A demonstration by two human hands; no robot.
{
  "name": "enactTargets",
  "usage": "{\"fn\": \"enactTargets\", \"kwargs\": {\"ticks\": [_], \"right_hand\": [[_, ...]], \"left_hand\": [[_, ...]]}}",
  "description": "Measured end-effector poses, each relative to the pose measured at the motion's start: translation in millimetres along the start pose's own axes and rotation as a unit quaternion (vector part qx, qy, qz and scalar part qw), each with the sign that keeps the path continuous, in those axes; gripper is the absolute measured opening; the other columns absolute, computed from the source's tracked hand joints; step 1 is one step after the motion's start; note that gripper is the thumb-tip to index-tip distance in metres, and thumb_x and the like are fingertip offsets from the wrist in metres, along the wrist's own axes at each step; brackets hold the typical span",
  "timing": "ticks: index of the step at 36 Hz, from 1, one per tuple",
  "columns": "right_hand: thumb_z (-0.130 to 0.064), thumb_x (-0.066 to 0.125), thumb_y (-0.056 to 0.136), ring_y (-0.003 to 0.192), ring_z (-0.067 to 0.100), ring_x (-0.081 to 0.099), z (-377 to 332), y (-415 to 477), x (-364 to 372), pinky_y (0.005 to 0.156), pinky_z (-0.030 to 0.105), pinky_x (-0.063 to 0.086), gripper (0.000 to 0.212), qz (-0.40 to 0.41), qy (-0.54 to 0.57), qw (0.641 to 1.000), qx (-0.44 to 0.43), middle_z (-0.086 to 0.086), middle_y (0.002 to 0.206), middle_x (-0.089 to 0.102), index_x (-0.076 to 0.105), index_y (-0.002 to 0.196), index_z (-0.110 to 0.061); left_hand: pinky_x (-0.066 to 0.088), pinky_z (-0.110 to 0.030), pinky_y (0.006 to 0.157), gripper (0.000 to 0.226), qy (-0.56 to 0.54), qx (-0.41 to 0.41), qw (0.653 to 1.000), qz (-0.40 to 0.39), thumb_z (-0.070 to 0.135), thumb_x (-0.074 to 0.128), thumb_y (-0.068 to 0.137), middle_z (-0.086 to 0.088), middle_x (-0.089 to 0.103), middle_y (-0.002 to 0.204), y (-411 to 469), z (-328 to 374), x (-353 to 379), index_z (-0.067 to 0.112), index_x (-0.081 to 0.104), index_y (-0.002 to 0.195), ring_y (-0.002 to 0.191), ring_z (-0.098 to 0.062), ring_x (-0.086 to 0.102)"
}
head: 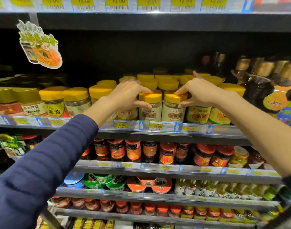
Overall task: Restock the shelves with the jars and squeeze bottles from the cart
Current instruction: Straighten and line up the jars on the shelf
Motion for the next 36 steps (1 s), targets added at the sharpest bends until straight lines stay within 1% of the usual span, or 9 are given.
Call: {"fn": "enactTargets", "kwargs": {"ticks": [5, 10, 12, 14, 17, 25, 29, 32, 36], "right_hand": [[-0.041, 0.062, 0.082, 0.121, 0.022, 0.053, -2.0, -2.8, 0.4, 0.117, 0.045, -0.005, 0.046, 0.009, -0.025, 1.000, -0.005, 0.004, 0.121, 0.065, 0.058, 0.124, -0.020], [-0.053, 0.061, 0.076, 0.127, 0.019, 0.048, -8.1, 0.0, -11.3, 0.116, 0.044, -0.007, 0.063, 0.037, 0.016, 0.999, -0.002, 0.004, 0.130, 0.059, 0.055, 0.128, -0.016], [-0.049, 0.063, 0.077, 0.129, 0.020, 0.046, -17.5, 5.1, -20.3, 0.117, 0.044, 0.001, 0.062, 0.080, 0.073, 0.994, -0.008, 0.005, 0.134, 0.056, 0.054, 0.128, -0.014], [-0.044, 0.065, 0.078, 0.128, 0.021, 0.048, -32.4, 14.0, -25.4, 0.116, 0.044, 0.019, 0.060, 0.105, 0.128, 0.986, -0.024, 0.005, 0.134, 0.056, 0.054, 0.128, -0.013], [-0.044, 0.067, 0.077, 0.123, 0.021, 0.052, -56.9, 33.8, -26.1, 0.103, 0.042, 0.044, 0.061, 0.107, 0.171, 0.978, -0.049, 0.006, 0.133, 0.056, 0.054, 0.128, -0.013], [-0.047, 0.068, 0.076, 0.126, 0.024, 0.048, -104.2, 85.7, -13.6, 0.102, 0.038, 0.043, 0.070, 0.063, 0.181, 0.979, -0.068, 0.007, 0.138, 0.051, 0.048, 0.134, -0.013], [-0.052, 0.067, 0.074, 0.125, 0.025, 0.048, -111.8, 97.9, -6.7, 0.099, 0.037, 0.044, 0.073, 0.046, 0.170, 0.983, -0.049, 0.007, 0.136, 0.052, 0.048, 0.134, -0.015], [-0.052, 0.068, 0.073, 0.124, 0.025, 0.046, -111.3, 100.3, -3.0, 0.097, 0.036, 0.043, 0.073, 0.040, 0.172, 0.984, -0.036, 0.008, 0.134, 0.052, 0.048, 0.134, -0.017], [-0.048, 0.069, 0.074, 0.117, 0.025, 0.048, -112.2, 98.8, -2.7, 0.094, 0.037, 0.045, 0.067, 0.044, 0.181, 0.982, -0.037, 0.008, 0.126, 0.056, 0.052, 0.131, -0.017]], "left_hand": [[0.042, -0.038, 0.090, 0.068, -0.011, 0.001, 1.000, 0.007, 0.062, 0.057, 0.076, -0.007, 0.057, 0.123, -1.5, -0.6, 1.5, 0.025, 0.050, 0.133, 0.117, -0.024, 0.048], [0.045, -0.038, 0.096, 0.062, -0.089, 0.003, 0.996, -0.001, 0.058, 0.054, 0.082, -0.004, 0.056, 0.129, -6.4, -13.3, -13.6, 0.024, 0.049, 0.134, 0.119, -0.020, 0.050], [0.045, -0.041, 0.099, 0.057, -0.141, -0.013, 0.990, 0.017, 0.054, 0.054, 0.084, -0.003, 0.056, 0.129, -13.4, -27.2, -25.7, 0.022, 0.052, 0.131, 0.118, -0.018, 0.052], [0.045, -0.043, 0.100, 0.054, -0.159, -0.036, 0.986, 0.027, 0.051, 0.054, 0.085, -0.004, 0.056, 0.130, -23.4, -43.1, -37.9, 0.021, 0.053, 0.130, 0.119, -0.017, 0.052], [0.042, -0.040, 0.104, 0.054, -0.152, -0.066, 0.986, 0.021, 0.048, 0.057, 0.084, -0.004, 0.055, 0.132, -41.0, -64.6, -50.8, 0.021, 0.053, 0.130, 0.123, -0.017, 0.050], [0.041, -0.040, 0.105, 0.073, -0.129, -0.141, 0.980, -0.063, 0.051, 0.071, 0.071, -0.001, 0.052, 0.137, -75.4, -102.2, -52.1, 0.025, 0.048, 0.135, 0.126, -0.016, 0.047], [0.043, -0.045, 0.101, 0.078, -0.103, -0.161, 0.975, -0.110, 0.066, 0.068, 0.065, 0.005, 0.054, 0.132, -79.1, -110.3, -41.9, 0.034, 0.047, 0.133, 0.123, -0.019, 0.048], [0.044, -0.047, 0.100, 0.087, -0.112, -0.159, 0.976, -0.101, 0.081, 0.059, 0.055, 0.006, 0.056, 0.130, -79.6, -116.9, -36.2, 0.038, 0.048, 0.130, 0.122, -0.021, 0.048], [0.042, -0.043, 0.101, 0.072, -0.117, -0.161, 0.976, -0.083, 0.058, 0.071, 0.069, 0.003, 0.054, 0.129, -79.2, -112.6, -36.4, 0.030, 0.050, 0.132, 0.123, -0.021, 0.045]]}}
Point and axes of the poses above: each hand's wrist, its own y-axis towards the middle knuckle, its own x-axis out of the palm, z = x × y, the point moved 1 cm from there along y, towards the middle knuckle
